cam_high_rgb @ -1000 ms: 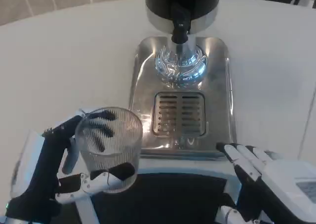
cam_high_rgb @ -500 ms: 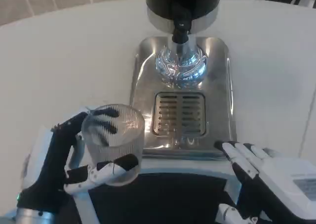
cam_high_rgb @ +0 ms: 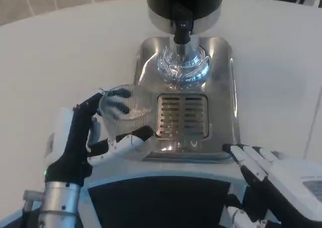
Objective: Grasp the cup under the faucet to collect the drink, then remove the cup.
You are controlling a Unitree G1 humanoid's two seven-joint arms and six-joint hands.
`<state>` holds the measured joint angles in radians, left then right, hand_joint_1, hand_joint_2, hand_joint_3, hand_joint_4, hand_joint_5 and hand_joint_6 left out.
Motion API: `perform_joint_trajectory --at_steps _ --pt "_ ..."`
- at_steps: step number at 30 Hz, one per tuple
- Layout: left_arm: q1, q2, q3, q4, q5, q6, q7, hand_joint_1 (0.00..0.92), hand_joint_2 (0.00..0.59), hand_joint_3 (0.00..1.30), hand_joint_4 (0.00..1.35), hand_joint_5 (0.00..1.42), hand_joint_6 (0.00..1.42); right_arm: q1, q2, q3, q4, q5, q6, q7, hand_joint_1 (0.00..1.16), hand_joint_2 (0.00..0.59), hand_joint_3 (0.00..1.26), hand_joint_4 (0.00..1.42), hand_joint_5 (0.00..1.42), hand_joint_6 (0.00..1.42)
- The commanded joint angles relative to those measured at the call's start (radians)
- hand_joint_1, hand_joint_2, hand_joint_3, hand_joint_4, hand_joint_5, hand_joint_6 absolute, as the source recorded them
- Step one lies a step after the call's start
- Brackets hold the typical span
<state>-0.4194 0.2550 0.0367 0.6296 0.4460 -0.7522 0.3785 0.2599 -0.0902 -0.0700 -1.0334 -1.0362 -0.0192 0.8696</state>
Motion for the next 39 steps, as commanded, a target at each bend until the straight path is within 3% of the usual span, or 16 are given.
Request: perform_joint_trajectory --at_steps 1,11,21,39 --pt "-0.106 -0.004 -0.025 0.116 0.02 -0.022 0.089 0.608 0.02 0.93 1.15 1.38 1.42 -0.021 -0.01 -0.019 -0.014 0.01 0.014 0.041 0.09 0.539 0.0 0.0 0.0 0.0" --pt "-0.266 -0.021 -0.087 0.309 0.036 -0.044 0.191 0.608 0.019 0.93 1.16 1.38 1.42 -0.04 -0.016 -0.049 -0.014 0.016 0.018 0.073 0.09 0.539 0.0 0.0 0.0 0.0" --pt "-0.315 -0.057 -0.152 0.373 0.042 -0.049 0.235 0.608 0.019 0.93 1.16 1.38 1.42 -0.035 -0.023 -0.1 -0.014 0.06 -0.003 0.078 0.09 0.539 0.0 0.0 0.0 0.0" --pt "-0.453 -0.139 -0.229 0.533 0.088 0.078 0.372 0.603 0.019 0.93 1.13 1.35 1.41 -0.007 -0.046 -0.197 -0.014 0.155 -0.027 0.092 0.09 0.539 0.0 0.0 0.0 0.0"
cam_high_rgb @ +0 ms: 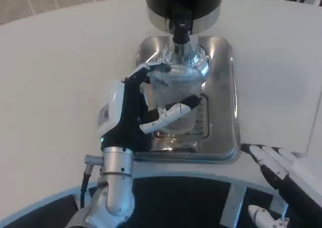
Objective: Grasp the cup under the faucet to collect the drink, then remove the cup.
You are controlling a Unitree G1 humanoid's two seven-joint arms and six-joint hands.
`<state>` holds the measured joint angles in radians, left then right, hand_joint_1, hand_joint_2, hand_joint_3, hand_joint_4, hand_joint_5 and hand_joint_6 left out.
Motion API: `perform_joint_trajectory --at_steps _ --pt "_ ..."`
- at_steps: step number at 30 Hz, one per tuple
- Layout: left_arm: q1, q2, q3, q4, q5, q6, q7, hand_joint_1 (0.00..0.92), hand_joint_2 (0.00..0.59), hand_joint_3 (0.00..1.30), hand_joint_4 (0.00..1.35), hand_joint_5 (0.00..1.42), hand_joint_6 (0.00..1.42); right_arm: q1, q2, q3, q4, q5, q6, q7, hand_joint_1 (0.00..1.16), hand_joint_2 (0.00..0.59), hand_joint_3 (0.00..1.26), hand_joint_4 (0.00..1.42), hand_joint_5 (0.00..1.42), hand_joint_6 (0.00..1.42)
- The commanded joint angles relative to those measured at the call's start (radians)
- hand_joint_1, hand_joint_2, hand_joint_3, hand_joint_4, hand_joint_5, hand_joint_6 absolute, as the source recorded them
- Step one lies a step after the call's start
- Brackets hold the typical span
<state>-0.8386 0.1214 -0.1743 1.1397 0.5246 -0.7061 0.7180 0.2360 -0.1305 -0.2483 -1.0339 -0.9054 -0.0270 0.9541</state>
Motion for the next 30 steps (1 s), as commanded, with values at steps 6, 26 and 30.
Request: perform_joint_trajectory --at_steps 6,26,30 --pt "-0.043 0.006 -0.06 0.042 0.024 0.089 0.036 0.449 0.064 0.58 0.58 0.81 0.97 0.031 -0.008 -0.037 -0.013 0.048 -0.024 0.005 0.09 0.539 0.0 0.0 0.0 0.0" --pt "-0.028 0.064 -0.1 0.003 0.029 0.098 0.033 0.165 0.034 0.04 0.0 0.16 0.23 0.04 -0.003 -0.015 -0.013 0.052 -0.015 -0.009 0.08 0.528 0.0 0.0 0.0 0.0" --pt "-0.015 0.079 -0.097 -0.015 0.02 0.067 0.012 0.15 0.037 0.0 0.0 0.15 0.21 0.037 -0.001 -0.009 -0.013 0.047 -0.01 -0.011 0.08 0.525 0.0 0.0 0.0 0.0"
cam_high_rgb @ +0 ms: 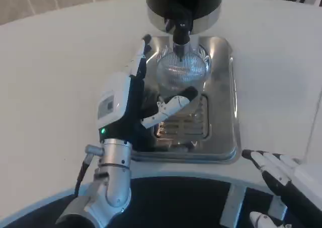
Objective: Grasp the cup under the faucet to collect the drink, then remove the cup.
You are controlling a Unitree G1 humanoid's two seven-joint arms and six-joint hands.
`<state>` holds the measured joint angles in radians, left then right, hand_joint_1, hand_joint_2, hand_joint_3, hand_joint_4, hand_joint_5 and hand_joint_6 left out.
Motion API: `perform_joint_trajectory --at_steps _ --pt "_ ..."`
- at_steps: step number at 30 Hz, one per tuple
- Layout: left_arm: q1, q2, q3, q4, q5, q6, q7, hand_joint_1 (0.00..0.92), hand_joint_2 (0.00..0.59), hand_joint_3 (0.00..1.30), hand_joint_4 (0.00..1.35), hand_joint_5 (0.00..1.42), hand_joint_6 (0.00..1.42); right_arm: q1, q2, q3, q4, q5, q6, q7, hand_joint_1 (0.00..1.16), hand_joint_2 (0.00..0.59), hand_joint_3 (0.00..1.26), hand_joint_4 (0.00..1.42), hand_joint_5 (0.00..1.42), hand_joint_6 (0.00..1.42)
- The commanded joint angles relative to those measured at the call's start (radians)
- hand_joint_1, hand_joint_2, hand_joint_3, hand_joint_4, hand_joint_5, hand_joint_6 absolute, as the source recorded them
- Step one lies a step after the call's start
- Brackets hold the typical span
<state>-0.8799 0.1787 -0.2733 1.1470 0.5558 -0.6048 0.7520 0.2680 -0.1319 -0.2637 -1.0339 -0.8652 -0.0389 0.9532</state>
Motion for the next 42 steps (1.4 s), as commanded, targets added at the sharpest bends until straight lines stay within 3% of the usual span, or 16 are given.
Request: perform_joint_trajectory --at_steps 1,9,12,22,27,33,42 --pt "0.03 0.026 0.004 -0.028 -0.014 -0.041 -0.028 0.149 0.037 0.0 0.0 0.14 0.21 0.004 0.001 0.009 -0.013 0.005 0.004 -0.01 0.08 0.524 0.0 0.0 0.0 0.0" --pt "0.078 0.076 0.028 -0.098 -0.031 -0.091 -0.087 0.132 0.04 0.0 0.0 0.13 0.21 -0.029 0.001 0.046 -0.013 -0.011 0.048 -0.015 0.08 0.523 0.0 0.0 0.0 0.0" --pt "0.114 0.118 0.044 -0.131 -0.047 -0.112 -0.118 0.131 0.04 0.0 0.0 0.13 0.21 -0.05 0.003 0.056 -0.013 -0.011 0.077 -0.019 0.08 0.523 0.0 0.0 0.0 0.0" --pt "0.248 0.292 0.104 -0.267 -0.064 -0.184 -0.207 0.091 0.088 0.03 0.04 0.19 0.26 -0.218 0.006 0.103 0.003 0.016 0.349 -0.03 0.08 0.522 0.0 0.0 0.0 0.0" --pt "0.312 0.38 0.11 -0.34 -0.053 -0.203 -0.274 0.091 0.094 0.04 0.04 0.13 0.24 -0.352 0.011 0.111 0.049 0.068 0.518 -0.052 0.09 0.581 0.0 0.0 0.0 0.0" --pt "0.403 0.463 0.101 -0.447 -0.015 -0.224 -0.35 0.108 0.099 0.04 0.0 0.1 0.22 -0.52 0.013 0.132 0.122 0.166 0.708 -0.105 0.21 0.586 0.0 0.0 0.0 0.0" --pt "0.525 0.509 0.111 -0.601 0.022 -0.207 -0.445 0.124 0.1 0.02 0.0 0.05 0.19 -0.725 -0.017 0.222 0.202 0.284 0.887 -0.213 0.24 0.586 0.0 0.0 0.0 0.0"
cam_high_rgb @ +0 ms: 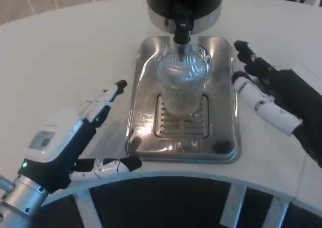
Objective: Grasp the cup under the faucet to collect the drink, then remove the cup.
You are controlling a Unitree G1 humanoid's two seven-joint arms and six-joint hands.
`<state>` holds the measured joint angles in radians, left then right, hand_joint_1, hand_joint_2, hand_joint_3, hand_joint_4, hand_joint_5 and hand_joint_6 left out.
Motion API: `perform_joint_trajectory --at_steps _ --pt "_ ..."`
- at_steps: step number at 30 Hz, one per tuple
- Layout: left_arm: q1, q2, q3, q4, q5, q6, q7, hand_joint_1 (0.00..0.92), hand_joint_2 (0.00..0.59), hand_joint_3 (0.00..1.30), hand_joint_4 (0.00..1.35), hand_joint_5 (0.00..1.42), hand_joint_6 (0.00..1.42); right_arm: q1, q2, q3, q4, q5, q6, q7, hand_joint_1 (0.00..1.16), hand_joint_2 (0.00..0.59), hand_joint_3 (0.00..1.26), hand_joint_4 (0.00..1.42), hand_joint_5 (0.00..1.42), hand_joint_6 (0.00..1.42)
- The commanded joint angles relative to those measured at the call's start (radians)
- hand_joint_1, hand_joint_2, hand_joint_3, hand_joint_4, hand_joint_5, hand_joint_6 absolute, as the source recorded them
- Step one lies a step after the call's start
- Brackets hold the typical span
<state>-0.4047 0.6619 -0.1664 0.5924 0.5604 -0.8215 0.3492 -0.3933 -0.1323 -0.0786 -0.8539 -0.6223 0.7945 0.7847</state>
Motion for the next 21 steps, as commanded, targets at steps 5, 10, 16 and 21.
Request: perform_joint_trajectory --at_steps 5,10,16,21 --pt "0.091 0.033 0.007 -0.091 0.018 0.028 -0.093 0.115 0.1 0.02 0.0 0.04 0.19 -0.184 -0.024 0.093 0.068 0.102 0.121 -0.111 0.24 0.586 0.0 0.0 0.0 0.0" --pt "0.116 0.026 0.018 -0.12 0.012 0.047 -0.115 0.11 0.099 0.02 0.0 0.04 0.19 -0.249 -0.043 0.13 0.085 0.158 0.167 -0.16 0.24 0.586 0.0 0.0 0.0 0.0" --pt "0.128 0.02 0.028 -0.142 0.007 0.069 -0.13 0.106 0.094 0.02 0.0 0.04 0.18 -0.324 -0.061 0.163 0.087 0.219 0.227 -0.204 0.25 0.586 0.0 0.0 0.0 0.0" --pt "0.132 0.016 0.039 -0.158 0.002 0.081 -0.14 0.103 0.091 0.03 0.0 0.04 0.18 -0.355 -0.081 0.171 0.097 0.278 0.262 -0.231 0.25 0.586 0.0 0.0 0.0 0.0"
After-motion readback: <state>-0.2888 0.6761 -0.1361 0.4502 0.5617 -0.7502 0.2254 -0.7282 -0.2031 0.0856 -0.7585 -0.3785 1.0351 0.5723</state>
